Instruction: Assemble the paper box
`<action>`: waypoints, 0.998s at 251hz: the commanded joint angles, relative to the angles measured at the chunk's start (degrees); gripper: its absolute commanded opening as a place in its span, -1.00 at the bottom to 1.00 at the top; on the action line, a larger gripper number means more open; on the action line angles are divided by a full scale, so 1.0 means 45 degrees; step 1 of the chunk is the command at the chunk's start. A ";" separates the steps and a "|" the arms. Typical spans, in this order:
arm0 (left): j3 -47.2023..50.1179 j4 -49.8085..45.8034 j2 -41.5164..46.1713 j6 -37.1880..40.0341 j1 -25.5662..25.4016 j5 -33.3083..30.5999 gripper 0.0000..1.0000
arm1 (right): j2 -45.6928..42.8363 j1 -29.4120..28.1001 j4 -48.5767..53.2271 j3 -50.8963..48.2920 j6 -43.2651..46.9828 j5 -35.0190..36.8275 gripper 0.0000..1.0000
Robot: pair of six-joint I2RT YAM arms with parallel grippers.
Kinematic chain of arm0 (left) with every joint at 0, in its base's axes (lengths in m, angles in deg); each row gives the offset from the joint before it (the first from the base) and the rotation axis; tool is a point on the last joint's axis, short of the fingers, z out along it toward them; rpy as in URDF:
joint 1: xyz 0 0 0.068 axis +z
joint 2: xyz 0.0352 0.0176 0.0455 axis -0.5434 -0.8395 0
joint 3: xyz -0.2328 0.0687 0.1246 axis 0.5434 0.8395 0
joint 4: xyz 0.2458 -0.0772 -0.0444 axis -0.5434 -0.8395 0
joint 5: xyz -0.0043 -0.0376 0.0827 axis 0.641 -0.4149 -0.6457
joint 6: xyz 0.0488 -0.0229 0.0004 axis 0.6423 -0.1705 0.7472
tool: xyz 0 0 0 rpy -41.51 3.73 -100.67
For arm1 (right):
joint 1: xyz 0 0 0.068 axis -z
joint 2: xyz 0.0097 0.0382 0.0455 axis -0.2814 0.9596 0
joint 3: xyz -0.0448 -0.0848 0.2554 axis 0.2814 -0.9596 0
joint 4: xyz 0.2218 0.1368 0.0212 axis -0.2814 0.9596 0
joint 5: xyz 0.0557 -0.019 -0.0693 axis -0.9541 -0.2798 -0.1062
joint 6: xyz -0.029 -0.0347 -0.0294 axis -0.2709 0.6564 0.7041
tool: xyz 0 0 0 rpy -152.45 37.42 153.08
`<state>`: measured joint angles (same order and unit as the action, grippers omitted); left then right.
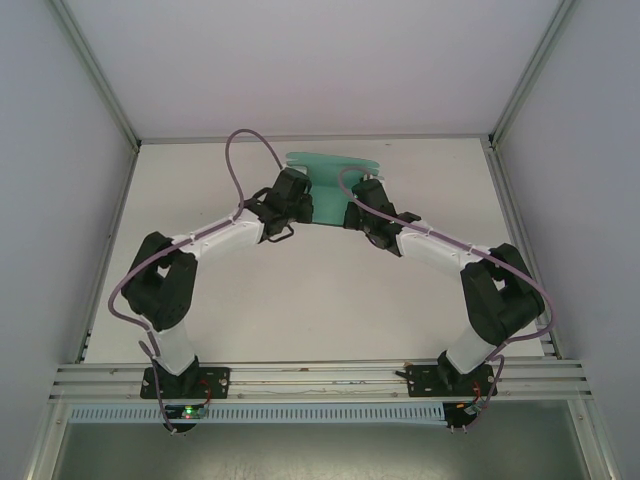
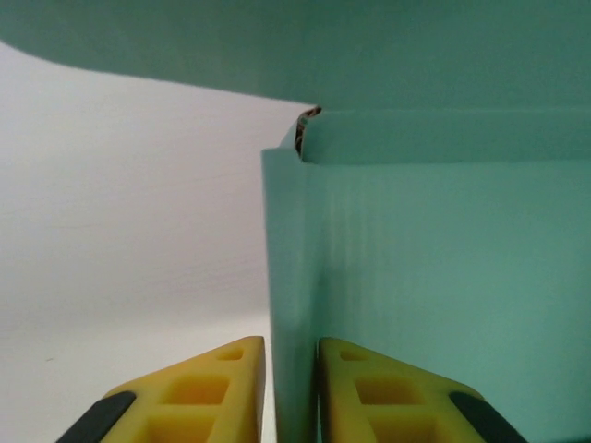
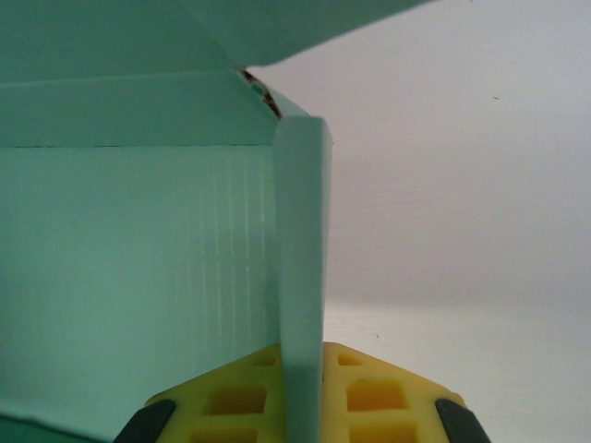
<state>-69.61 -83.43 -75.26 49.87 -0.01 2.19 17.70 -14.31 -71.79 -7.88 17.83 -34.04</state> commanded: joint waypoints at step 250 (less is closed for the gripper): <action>-0.1116 -0.2574 -0.0619 0.1749 -0.0827 -0.2881 -0.52 | -0.0783 0.0034 -0.1584 -0.0665 0.0213 -0.0026 -1.00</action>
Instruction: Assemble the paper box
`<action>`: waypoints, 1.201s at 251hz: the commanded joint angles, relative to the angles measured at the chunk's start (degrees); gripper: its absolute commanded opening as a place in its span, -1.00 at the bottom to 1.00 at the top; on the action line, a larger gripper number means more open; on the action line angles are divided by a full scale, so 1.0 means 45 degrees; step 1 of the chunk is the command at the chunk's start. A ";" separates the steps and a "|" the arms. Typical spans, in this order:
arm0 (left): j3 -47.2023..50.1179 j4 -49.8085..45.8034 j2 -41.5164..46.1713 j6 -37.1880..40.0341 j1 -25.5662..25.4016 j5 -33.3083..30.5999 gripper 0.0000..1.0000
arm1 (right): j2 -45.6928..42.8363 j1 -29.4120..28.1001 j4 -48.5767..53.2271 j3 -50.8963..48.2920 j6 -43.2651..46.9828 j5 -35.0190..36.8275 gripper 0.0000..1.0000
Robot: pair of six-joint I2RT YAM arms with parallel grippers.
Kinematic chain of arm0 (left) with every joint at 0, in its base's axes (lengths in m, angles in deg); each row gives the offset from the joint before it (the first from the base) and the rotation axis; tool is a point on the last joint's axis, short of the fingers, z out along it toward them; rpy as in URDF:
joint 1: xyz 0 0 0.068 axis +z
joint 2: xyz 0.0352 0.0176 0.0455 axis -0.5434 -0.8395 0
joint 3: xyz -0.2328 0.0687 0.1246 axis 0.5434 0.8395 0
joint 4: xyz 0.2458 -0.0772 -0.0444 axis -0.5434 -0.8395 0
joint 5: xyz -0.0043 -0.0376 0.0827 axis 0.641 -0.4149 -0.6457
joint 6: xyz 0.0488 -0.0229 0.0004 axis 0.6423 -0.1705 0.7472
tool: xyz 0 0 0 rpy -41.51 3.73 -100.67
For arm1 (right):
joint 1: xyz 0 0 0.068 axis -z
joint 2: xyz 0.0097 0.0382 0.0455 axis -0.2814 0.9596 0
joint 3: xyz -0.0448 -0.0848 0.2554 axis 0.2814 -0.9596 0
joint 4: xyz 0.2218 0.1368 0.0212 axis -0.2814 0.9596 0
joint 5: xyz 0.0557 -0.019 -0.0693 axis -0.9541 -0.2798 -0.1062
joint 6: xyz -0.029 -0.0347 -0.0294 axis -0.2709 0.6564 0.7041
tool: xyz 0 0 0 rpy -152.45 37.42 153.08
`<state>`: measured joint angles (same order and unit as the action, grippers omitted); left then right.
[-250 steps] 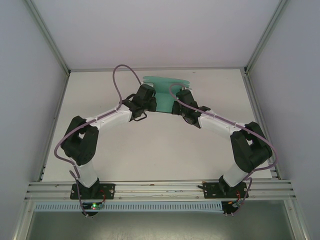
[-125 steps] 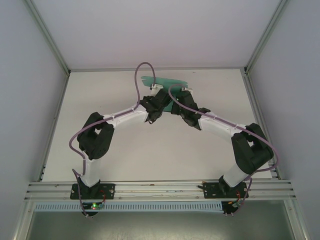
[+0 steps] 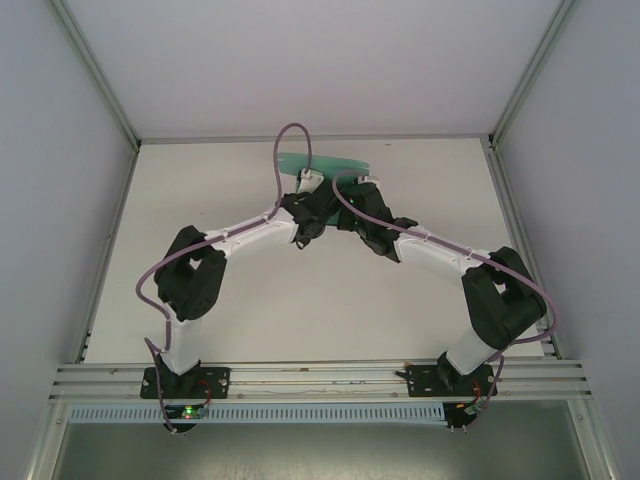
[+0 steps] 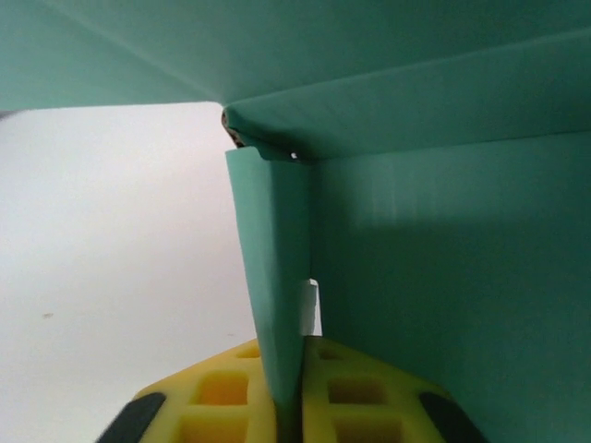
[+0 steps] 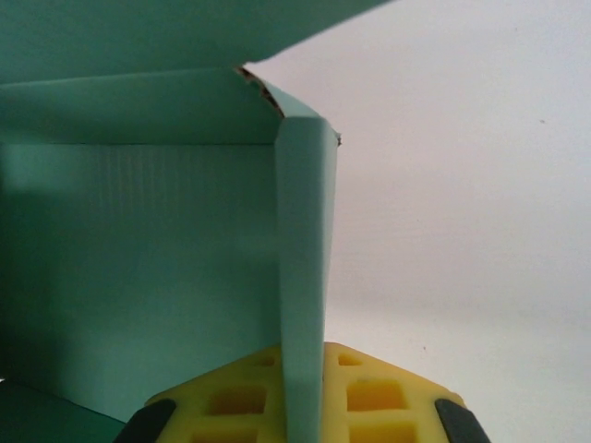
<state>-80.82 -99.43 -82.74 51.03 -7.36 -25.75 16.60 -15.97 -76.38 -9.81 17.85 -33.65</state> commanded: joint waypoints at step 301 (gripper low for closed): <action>0.8418 1.1122 0.5268 -0.3439 0.6530 1.6477 1.00 | -0.0012 0.0750 -0.4963 -0.0477 0.0510 -0.9640 -1.00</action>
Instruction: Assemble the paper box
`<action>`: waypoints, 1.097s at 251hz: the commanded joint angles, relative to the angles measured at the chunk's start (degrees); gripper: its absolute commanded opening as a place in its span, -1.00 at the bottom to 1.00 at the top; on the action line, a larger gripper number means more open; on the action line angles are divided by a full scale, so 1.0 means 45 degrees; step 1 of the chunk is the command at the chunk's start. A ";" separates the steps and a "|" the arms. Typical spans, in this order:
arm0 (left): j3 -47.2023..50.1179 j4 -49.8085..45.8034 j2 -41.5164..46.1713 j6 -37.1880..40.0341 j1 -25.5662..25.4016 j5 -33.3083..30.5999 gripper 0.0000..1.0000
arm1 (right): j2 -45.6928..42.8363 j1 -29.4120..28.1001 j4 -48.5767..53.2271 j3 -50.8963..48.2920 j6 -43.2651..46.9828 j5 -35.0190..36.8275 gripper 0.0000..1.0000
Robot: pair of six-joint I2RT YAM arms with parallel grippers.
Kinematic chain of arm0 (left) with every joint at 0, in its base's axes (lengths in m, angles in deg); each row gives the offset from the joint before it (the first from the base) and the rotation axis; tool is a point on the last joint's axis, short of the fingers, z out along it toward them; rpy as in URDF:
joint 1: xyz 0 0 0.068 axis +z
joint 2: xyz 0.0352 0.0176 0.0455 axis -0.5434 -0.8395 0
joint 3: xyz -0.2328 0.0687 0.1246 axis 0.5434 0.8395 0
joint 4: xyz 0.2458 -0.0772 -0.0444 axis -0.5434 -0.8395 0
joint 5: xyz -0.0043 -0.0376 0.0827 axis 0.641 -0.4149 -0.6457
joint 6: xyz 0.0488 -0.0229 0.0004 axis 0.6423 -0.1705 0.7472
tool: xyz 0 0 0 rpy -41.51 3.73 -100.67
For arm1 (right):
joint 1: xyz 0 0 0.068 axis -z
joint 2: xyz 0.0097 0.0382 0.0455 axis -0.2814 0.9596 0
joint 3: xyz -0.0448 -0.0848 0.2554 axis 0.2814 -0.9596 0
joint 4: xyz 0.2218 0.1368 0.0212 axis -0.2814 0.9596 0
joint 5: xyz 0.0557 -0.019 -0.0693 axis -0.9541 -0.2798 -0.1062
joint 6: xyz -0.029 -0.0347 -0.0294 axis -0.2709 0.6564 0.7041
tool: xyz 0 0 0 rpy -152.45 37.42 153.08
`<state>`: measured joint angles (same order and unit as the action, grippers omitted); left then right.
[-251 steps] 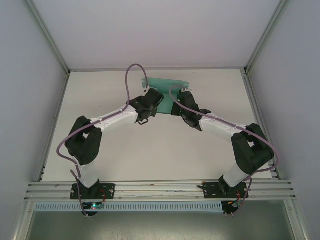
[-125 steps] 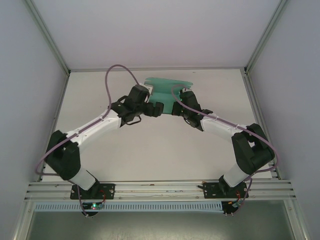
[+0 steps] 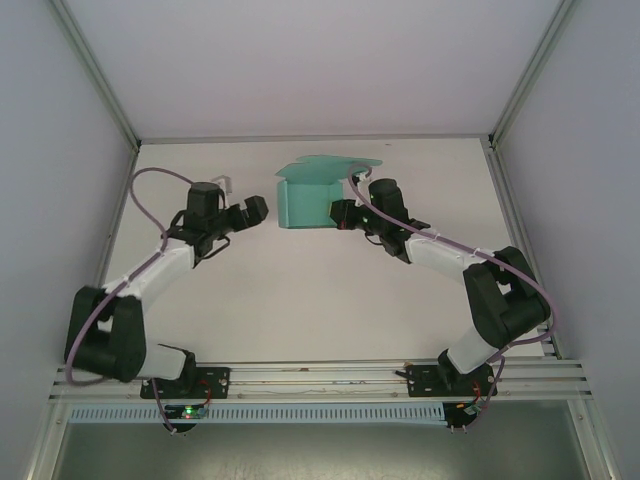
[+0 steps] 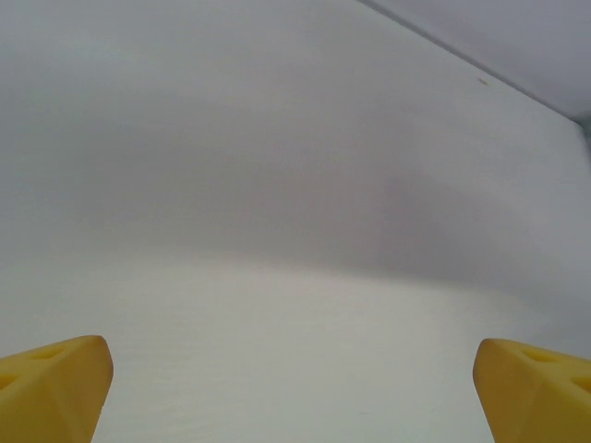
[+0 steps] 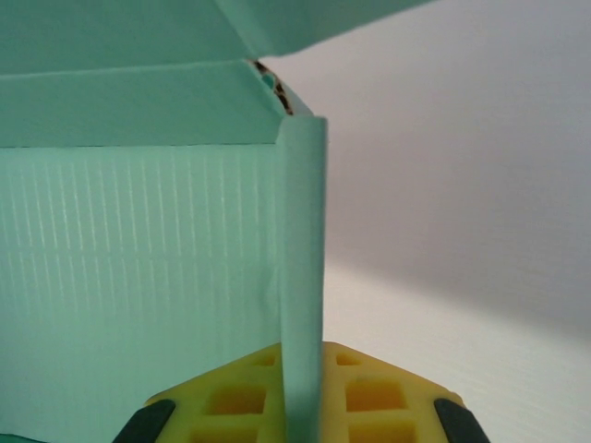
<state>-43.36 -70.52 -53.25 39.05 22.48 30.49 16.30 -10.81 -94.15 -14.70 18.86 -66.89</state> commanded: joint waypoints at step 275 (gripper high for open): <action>-0.2892 0.4837 -0.1943 0.2293 -0.2856 0.7774 1.00 | 0.2646 -0.3103 0.6111 0.4688 0.1941 0.9370 -1.00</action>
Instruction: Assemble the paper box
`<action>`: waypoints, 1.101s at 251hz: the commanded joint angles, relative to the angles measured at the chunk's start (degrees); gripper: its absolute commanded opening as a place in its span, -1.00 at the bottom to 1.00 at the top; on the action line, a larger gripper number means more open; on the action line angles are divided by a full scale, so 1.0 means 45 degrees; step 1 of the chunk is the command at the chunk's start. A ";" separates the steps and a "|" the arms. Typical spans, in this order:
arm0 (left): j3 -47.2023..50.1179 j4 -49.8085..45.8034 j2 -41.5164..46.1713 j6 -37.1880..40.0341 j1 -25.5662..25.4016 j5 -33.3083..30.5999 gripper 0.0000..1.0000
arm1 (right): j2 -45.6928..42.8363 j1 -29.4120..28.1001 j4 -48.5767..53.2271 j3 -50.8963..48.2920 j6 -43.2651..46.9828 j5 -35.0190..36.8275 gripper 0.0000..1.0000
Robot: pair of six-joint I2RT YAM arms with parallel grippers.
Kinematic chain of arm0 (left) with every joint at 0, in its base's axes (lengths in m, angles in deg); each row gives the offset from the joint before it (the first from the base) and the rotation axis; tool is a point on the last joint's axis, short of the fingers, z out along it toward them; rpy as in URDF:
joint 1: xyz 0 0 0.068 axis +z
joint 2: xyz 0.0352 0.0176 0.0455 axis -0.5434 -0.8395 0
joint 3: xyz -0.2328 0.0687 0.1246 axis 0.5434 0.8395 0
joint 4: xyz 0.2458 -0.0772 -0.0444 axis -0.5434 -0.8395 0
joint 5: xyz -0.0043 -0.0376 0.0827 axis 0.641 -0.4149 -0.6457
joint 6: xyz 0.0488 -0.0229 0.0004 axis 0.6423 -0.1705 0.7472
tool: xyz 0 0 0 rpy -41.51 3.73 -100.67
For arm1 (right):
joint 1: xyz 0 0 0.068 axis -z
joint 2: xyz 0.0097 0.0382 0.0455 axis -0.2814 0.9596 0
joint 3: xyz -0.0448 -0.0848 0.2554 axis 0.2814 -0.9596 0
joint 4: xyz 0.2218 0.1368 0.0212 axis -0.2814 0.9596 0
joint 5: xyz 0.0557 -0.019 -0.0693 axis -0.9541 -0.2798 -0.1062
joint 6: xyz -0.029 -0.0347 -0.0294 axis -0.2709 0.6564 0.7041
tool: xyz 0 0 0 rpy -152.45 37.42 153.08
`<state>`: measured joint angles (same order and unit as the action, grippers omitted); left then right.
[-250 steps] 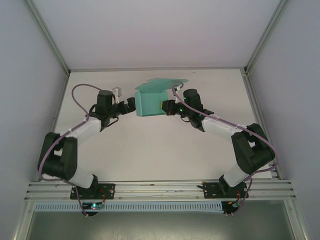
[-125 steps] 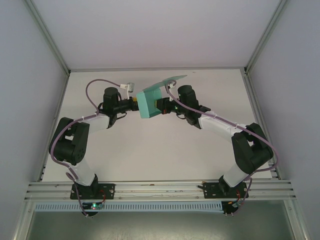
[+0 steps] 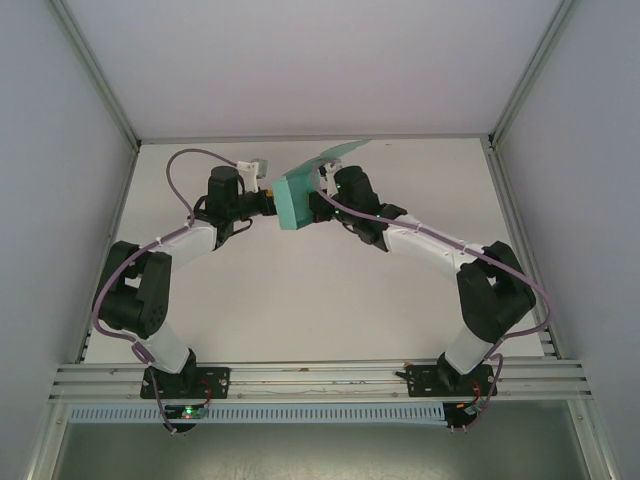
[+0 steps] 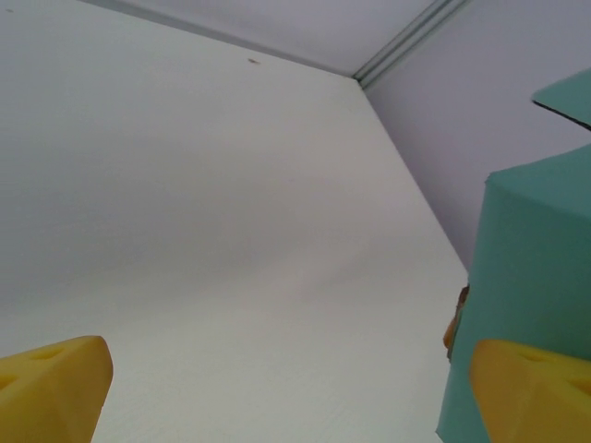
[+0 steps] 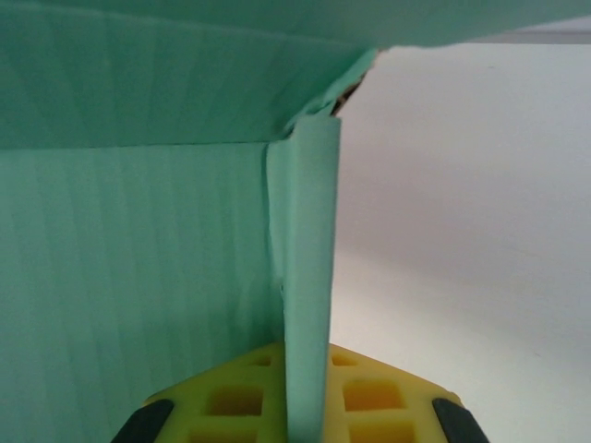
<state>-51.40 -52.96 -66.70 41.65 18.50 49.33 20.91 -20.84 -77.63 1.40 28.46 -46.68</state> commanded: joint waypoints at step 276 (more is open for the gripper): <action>0.2121 -0.7376 0.4761 -0.0291 0.0203 -1.1345 1.00 | -0.1834 0.0740 0.3117 -0.1923 -0.1068 0.3743 -1.00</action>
<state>-43.01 -82.08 -50.72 42.33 19.74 3.98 9.08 -17.81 -69.10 -8.04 24.65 -30.00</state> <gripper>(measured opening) 0.998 0.078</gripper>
